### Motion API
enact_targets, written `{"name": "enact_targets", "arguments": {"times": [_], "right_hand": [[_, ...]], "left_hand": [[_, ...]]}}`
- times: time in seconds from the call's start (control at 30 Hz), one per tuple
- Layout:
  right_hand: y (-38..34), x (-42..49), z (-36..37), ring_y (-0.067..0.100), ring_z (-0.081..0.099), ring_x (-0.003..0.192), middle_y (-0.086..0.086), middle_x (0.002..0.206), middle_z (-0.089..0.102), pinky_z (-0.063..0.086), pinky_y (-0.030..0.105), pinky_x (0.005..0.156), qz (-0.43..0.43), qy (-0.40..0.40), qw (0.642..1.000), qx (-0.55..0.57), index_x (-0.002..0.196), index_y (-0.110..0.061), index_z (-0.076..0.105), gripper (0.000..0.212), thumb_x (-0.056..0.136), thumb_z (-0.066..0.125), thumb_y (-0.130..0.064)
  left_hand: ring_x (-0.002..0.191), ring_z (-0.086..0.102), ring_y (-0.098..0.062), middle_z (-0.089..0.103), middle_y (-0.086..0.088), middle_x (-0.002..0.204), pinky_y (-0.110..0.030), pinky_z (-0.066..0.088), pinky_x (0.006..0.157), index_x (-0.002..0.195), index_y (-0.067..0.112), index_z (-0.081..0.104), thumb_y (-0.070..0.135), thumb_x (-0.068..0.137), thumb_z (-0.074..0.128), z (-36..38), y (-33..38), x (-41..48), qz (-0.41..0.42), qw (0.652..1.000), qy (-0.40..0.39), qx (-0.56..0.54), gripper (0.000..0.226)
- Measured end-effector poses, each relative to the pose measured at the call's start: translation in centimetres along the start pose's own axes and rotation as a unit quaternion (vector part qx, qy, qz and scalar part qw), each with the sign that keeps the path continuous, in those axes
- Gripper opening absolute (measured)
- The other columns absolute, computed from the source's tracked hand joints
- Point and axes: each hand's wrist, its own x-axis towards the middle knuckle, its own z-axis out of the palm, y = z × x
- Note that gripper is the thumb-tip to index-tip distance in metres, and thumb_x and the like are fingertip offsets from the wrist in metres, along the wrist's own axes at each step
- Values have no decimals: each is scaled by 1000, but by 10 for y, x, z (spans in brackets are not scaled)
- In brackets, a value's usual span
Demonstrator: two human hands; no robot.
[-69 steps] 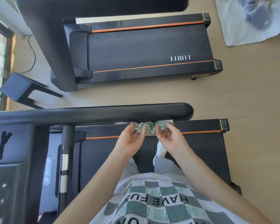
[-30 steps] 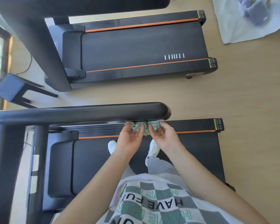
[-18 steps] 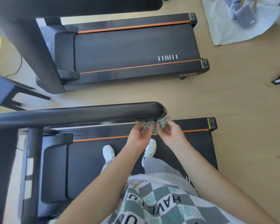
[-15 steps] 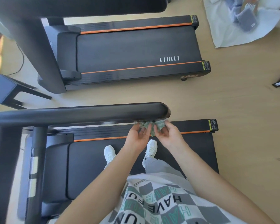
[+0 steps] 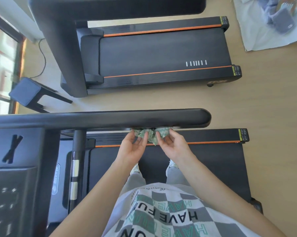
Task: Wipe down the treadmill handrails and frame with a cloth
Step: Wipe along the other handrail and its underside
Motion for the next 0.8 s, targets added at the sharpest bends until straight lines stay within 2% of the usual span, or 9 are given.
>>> {"name": "enact_targets", "arguments": {"times": [0.13,0.27,0.4,0.5,0.6,0.67,0.73,0.8], "right_hand": [[-5,-1,-2,30,62,97,14,107,58,55,43,95,-19,7,1000,11,100,0,60,8,100,60,-8],[-25,-1,-18,27,63,112,13,118,64,59,40,90,-61,0,998,15,108,-1,62,14,98,63,-10],[-38,-7,-25,24,61,120,10,114,64,59,38,92,-100,3,995,21,101,-3,64,10,98,63,-11],[-25,-7,-16,24,63,106,13,104,64,57,39,96,-95,12,995,6,96,-1,63,6,98,61,-6],[2,0,-1,27,62,101,15,104,62,58,42,95,-68,18,997,-17,95,0,61,5,99,58,-2],[21,3,11,26,60,95,17,102,61,50,43,106,-49,26,998,-30,96,1,60,4,99,57,0],[40,4,24,26,60,91,17,97,61,45,44,111,-33,31,998,-48,94,1,59,7,100,55,2],[60,6,37,27,61,90,17,92,61,43,44,113,-12,29,997,-69,89,1,59,13,100,53,3]], "left_hand": [[118,64,-36,56,-18,136,-41,58,91,119,5,60,18,102,62,2,-5,-1,-19,1000,2,12,23],[121,63,-38,59,-21,131,-43,56,96,106,3,63,18,101,62,13,-29,-3,-67,997,-15,43,15],[123,59,-41,51,-24,134,-45,57,93,91,7,56,15,102,60,19,-37,-2,-82,996,-11,35,14],[120,60,-41,50,-22,130,-46,55,99,94,7,55,13,102,60,16,-28,-1,-67,998,-4,17,12],[117,61,-42,51,-22,128,-46,50,107,99,5,57,14,104,57,8,-9,1,-32,999,16,4,11],[114,62,-43,52,-23,130,-45,51,107,113,3,61,16,104,57,0,8,3,-9,999,29,-11,16],[111,63,-42,52,-22,130,-45,52,105,122,5,61,17,105,56,-7,28,2,18,998,46,-28,21],[117,61,-40,54,-22,129,-44,51,107,112,6,63,18,106,53,-15,47,0,50,997,57,-32,17]]}}
